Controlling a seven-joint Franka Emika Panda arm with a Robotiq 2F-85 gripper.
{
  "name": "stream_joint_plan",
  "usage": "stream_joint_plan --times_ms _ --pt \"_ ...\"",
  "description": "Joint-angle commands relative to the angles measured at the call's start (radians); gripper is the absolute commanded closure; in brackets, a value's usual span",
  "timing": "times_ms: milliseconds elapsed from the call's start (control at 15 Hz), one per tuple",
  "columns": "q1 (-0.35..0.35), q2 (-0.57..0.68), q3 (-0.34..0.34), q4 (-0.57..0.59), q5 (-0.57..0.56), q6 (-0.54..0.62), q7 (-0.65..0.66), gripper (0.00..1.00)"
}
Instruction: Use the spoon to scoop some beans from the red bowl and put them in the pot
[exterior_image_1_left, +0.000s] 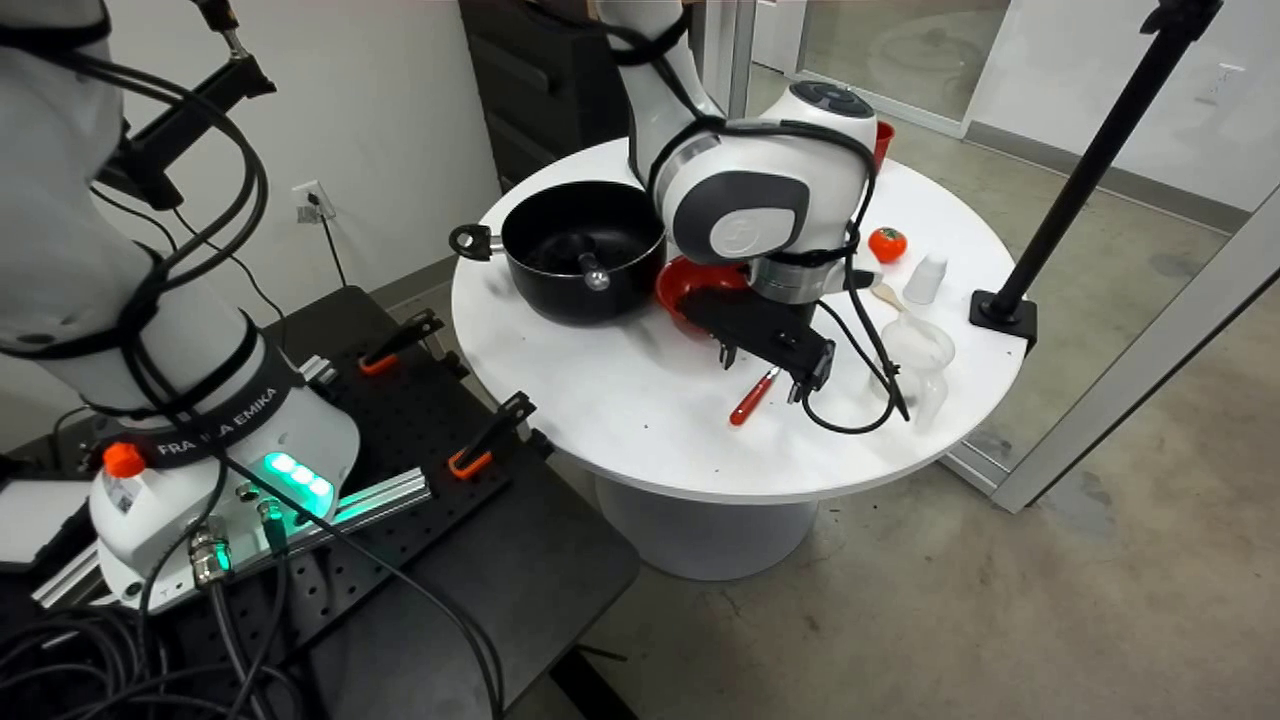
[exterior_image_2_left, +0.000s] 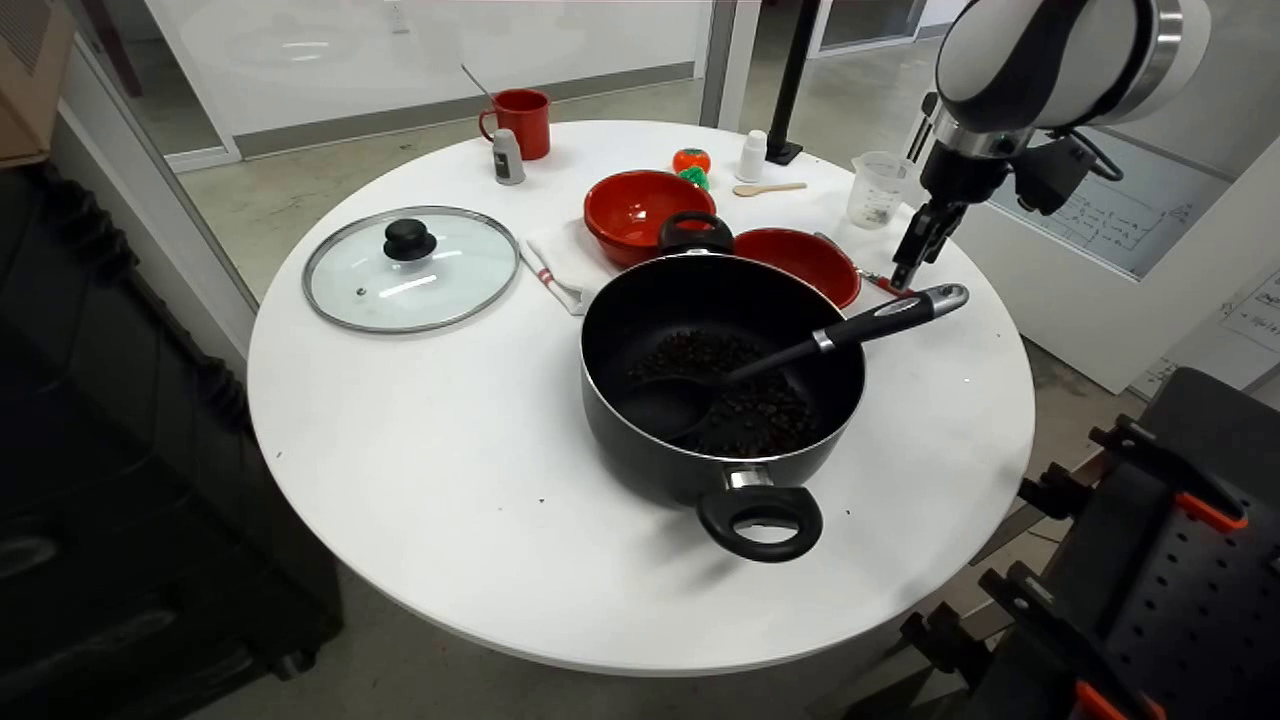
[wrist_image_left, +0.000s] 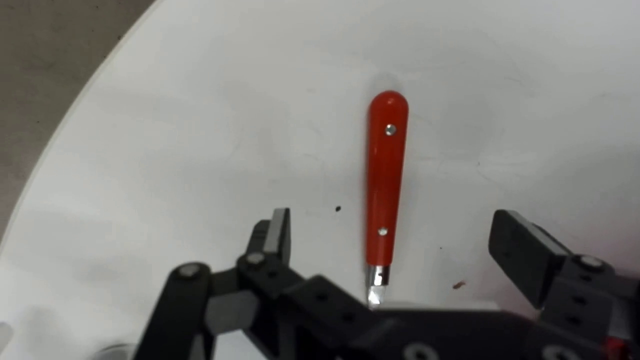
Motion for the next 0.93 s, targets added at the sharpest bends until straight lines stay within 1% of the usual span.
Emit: stream_joint_plan --times_ms 0,200,867 --pt "-0.021 -0.001 0.027 -0.039 0.007 0.083 0.017 0.00" --pt "-0.023 0.005 0.029 -0.058 -0.004 0.103 0.026 0.00" --pt "-0.048 0.024 0.024 -0.069 -0.007 0.104 0.056 0.00"
